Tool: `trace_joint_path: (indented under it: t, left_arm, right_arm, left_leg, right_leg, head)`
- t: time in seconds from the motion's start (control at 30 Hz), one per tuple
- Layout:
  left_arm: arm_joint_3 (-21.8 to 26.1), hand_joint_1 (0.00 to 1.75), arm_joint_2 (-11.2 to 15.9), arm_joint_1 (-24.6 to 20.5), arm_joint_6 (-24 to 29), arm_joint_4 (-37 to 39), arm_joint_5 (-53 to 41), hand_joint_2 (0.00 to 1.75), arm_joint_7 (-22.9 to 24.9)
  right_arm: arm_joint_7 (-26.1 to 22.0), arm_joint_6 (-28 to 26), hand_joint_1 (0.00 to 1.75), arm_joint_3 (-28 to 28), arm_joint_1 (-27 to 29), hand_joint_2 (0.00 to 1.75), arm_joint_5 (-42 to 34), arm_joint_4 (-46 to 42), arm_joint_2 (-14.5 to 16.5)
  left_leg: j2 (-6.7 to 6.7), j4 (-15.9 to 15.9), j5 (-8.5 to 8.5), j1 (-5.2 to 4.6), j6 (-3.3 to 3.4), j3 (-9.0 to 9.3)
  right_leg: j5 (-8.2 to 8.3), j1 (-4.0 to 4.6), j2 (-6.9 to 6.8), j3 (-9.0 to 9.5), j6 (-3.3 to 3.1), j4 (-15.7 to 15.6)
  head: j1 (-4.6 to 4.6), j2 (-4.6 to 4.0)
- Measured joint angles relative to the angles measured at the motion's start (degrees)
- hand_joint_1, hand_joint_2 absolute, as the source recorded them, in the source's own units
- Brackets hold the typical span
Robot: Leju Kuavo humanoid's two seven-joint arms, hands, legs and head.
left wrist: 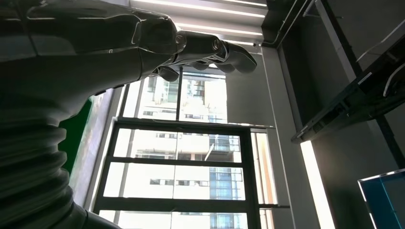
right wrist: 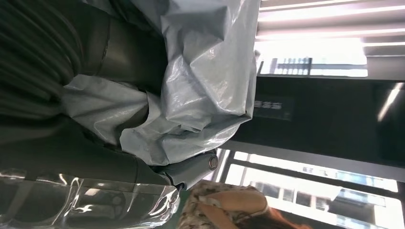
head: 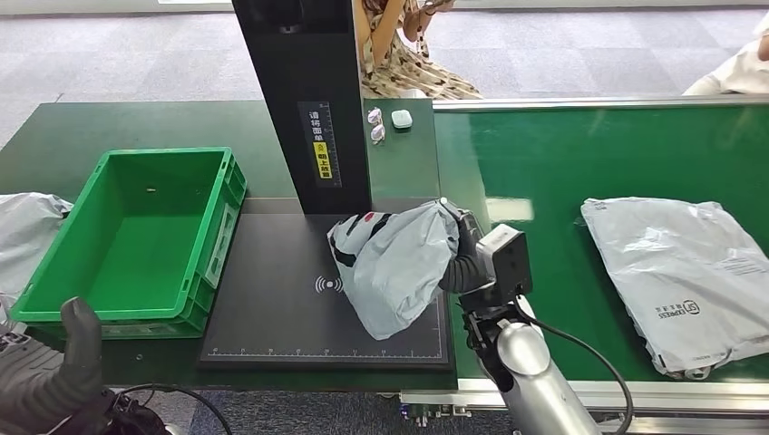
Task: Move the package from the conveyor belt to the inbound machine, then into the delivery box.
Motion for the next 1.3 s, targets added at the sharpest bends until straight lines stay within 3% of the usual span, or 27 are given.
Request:
trace_joint_path:
  t: [0.1, 0.13, 0.47, 0.9, 0.97, 1.13, 1.3]
  left_arm:
    - [0.01, 0.00, 0.02, 0.12, 0.00, -0.55, 0.69, 1.75, 0.00]
    - [0.01, 0.00, 0.05, 0.12, 0.00, -0.55, 0.89, 1.75, 0.00]
    - [-0.05, 0.00, 0.68, 0.10, 0.00, -0.15, 0.89, 1.75, 0.00]
    - [-2.67, 0.00, 3.55, 0.22, -0.48, 1.77, 1.51, 1.75, 0.00]
    - [-3.23, 0.00, 3.99, 0.22, -1.30, 2.17, 1.96, 1.75, 0.00]
    - [-4.23, 0.00, 4.94, 0.23, -7.95, 3.12, 1.52, 1.75, 1.58]
    - [-4.86, 0.00, 5.76, 0.24, -14.92, 3.14, -1.43, 1.75, 4.27]
  right_arm:
    - [3.29, -0.42, 0.34, 1.48, -2.09, 1.75, 3.76, 5.68, -0.96]
    - [4.30, -0.66, 0.00, 1.85, -2.77, 1.75, 4.97, 7.06, -1.20]
    - [9.04, -3.26, 0.00, 3.44, -6.02, 1.75, 12.85, 12.70, -2.30]
    - [6.89, 0.85, 0.00, 3.80, -4.07, 1.75, 11.65, 15.52, -2.36]
    - [5.64, 1.94, 0.00, 3.87, -3.10, 1.75, 10.52, 15.48, -2.35]
    - [-5.58, 4.99, 0.00, 2.59, 1.44, 1.75, 1.60, 12.10, -2.38]
    - [-7.46, 4.97, 0.00, -0.28, 6.78, 1.75, -3.03, 5.09, -2.70]
  left_leg:
    - [0.00, 0.01, 0.00, -0.01, 0.00, 0.00]
    - [0.00, 0.01, 0.00, 0.00, 0.00, 0.00]
    - [0.01, 0.01, 0.00, 0.01, 0.00, 0.04]
    - [0.03, 0.00, -0.01, 0.01, 0.00, 0.05]
    - [0.03, 0.00, -0.01, 0.01, 0.00, 0.05]
    - [0.00, 0.01, -0.01, 0.01, 0.00, 0.04]
    - [0.14, 0.00, -0.05, 0.00, 0.00, 0.04]
  right_leg:
    - [0.00, -0.01, 0.00, 0.00, 0.00, 0.00]
    - [0.00, -0.01, 0.01, -0.01, 0.00, 0.00]
    - [0.00, -0.01, 0.02, -0.01, 0.00, 0.00]
    - [0.00, -0.01, 0.03, -0.01, 0.00, -0.01]
    - [0.00, -0.01, 0.03, -0.01, 0.00, -0.01]
    - [-0.01, -0.01, 0.00, -0.02, 0.00, -0.02]
    - [0.00, -0.01, 0.14, -0.07, 0.00, -0.04]
  head:
    - [-0.01, 0.00]
    - [-0.01, 0.00]
    - [-0.01, 0.00]
    - [-0.01, 0.00]
    - [0.00, 0.00]
    - [-0.01, 0.00]
    - [-0.01, 0.00]
